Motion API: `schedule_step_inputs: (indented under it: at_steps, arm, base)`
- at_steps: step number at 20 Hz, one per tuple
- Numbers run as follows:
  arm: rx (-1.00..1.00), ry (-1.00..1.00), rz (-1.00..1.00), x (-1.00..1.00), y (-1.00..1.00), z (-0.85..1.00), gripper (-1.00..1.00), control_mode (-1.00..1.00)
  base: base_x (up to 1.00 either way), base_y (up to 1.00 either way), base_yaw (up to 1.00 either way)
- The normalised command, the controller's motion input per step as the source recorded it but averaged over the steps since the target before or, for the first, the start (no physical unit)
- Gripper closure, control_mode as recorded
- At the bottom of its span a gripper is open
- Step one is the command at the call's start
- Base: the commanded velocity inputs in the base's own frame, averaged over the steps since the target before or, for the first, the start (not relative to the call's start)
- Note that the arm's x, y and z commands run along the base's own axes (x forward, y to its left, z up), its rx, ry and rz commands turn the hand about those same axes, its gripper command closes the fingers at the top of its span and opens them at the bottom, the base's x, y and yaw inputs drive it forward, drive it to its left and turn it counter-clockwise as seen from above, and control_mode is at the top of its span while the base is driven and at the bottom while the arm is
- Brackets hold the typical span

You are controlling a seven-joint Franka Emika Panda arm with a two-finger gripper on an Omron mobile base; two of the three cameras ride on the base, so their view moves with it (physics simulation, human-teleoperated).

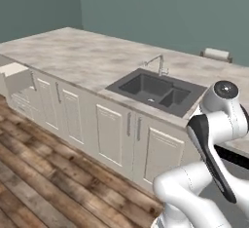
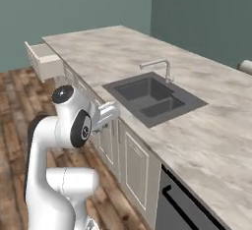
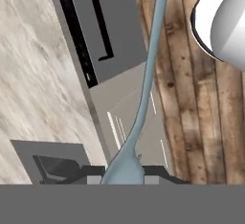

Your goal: Organize the utensils by type. Pick up the wooden spoons from the counter and place them in the open cabinet. Then pick up the metallic utensils from the counter and place them in the open drawer.

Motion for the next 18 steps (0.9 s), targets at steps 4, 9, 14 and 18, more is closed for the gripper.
schedule_step_inputs:
  at_steps: [4,9,14,18]
  arm:
    - [0.00,0.00,0.00,0.00,0.00,0.00,1.00,1.00]
    - [0.00,0.00,0.00,0.00,0.00,0.00,1.00,1.00]
    - [0.00,0.00,0.00,0.00,0.00,0.00,1.00,1.00]
    - [0.00,0.00,0.00,0.00,0.00,0.00,1.00,1.00]
  base:
    - [0.65,0.31,0.28]
    - [0.71,0.24,0.26]
    - [0.80,0.15,0.26]
    - [0.82,0.10,0.26]
